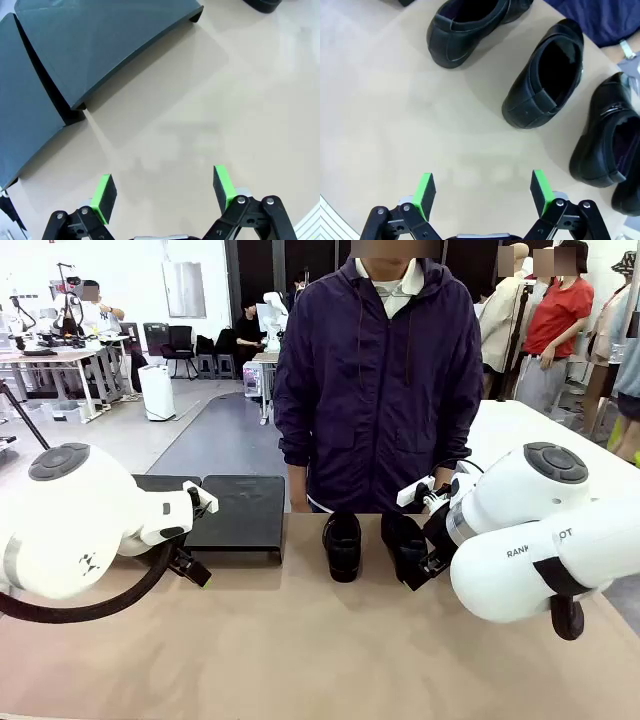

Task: Organize the shoes by placing them on the stand.
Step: Pick up one Shoe and place it in the middle of the table.

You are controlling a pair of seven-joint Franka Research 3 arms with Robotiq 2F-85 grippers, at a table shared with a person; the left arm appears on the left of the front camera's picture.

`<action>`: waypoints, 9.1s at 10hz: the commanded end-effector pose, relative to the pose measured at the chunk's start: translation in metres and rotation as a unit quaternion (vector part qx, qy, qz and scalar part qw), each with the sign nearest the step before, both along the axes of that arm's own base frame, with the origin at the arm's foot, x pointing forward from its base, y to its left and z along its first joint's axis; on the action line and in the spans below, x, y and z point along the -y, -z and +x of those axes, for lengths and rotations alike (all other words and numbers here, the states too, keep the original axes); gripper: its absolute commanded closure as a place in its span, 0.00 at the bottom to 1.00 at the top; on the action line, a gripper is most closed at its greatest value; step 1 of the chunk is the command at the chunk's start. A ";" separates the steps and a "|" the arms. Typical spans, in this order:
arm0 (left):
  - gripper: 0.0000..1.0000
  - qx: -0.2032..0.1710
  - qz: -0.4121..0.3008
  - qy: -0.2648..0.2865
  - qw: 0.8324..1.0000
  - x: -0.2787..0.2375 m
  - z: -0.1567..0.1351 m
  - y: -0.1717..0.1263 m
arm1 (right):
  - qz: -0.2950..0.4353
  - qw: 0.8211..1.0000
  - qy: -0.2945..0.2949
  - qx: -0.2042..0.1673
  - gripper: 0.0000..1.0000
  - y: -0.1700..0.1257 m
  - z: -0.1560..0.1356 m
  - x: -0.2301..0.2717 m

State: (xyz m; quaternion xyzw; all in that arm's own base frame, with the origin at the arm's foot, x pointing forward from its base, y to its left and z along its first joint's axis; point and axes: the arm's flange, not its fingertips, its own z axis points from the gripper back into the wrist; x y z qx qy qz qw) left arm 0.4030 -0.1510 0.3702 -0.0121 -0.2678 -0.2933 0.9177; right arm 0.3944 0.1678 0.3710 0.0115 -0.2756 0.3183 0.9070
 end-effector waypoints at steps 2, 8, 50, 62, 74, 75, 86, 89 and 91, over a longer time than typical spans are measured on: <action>0.00 0.000 0.000 0.000 1.000 0.000 0.000 0.000 | 0.000 1.000 0.000 0.000 0.00 0.000 0.000 0.000; 0.00 0.000 0.000 0.000 1.000 0.000 0.000 0.000 | 0.000 1.000 0.000 0.000 0.00 0.000 0.000 0.000; 0.00 -0.041 -0.249 -0.038 0.967 -0.202 -0.228 -0.240 | 0.239 0.959 0.150 -0.016 0.00 -0.243 -0.207 0.184; 0.00 -0.041 -0.249 -0.038 0.967 -0.202 -0.228 -0.240 | 0.127 0.984 0.117 -0.046 0.00 -0.231 -0.084 0.099; 0.00 -0.041 -0.249 -0.038 0.967 -0.202 -0.228 -0.240 | 0.219 0.966 0.093 -0.095 0.00 -0.231 -0.198 0.186; 0.00 -0.041 -0.249 -0.038 0.967 -0.202 -0.228 -0.240 | 0.221 0.966 0.089 -0.102 0.00 -0.231 -0.198 0.185; 0.00 -0.041 -0.249 -0.038 0.967 -0.202 -0.228 -0.240 | 0.164 0.978 0.076 -0.100 0.00 -0.195 -0.089 0.139; 0.00 -0.041 -0.249 -0.038 0.967 -0.202 -0.228 -0.240 | 0.159 0.979 0.085 -0.095 0.00 -0.187 -0.095 0.141; 0.00 -0.041 -0.249 -0.038 0.967 -0.202 -0.228 -0.240 | 0.163 0.979 0.074 -0.093 0.00 -0.187 -0.091 0.139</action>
